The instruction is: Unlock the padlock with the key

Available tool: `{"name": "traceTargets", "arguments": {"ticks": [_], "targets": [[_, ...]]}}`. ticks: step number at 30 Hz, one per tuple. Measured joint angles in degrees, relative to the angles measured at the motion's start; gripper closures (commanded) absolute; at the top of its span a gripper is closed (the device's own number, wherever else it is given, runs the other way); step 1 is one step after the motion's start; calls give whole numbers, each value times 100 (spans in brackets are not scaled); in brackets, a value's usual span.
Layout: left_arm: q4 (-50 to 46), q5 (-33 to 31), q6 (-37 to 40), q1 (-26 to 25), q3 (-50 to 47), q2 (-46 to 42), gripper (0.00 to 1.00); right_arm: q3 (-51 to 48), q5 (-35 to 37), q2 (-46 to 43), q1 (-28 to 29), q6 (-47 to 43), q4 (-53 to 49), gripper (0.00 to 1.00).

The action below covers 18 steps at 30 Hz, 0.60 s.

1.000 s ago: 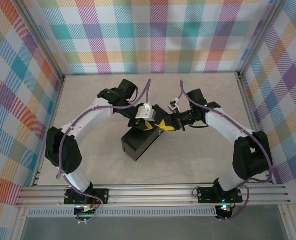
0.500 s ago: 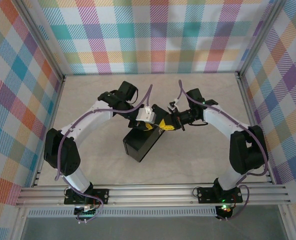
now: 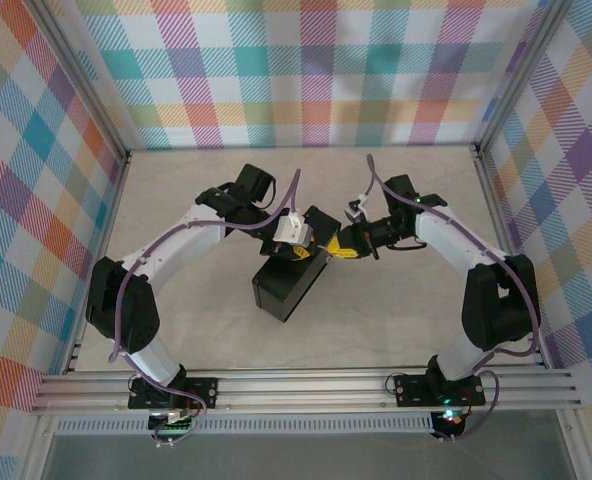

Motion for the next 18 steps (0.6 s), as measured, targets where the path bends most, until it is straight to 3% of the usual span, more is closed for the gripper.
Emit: {"name": "traceTargets", "arguments": {"ticks": [18], "targets": [[-72,367,68,31,39,92,82,-354,-107,-271,48,-149,304,96]]}}
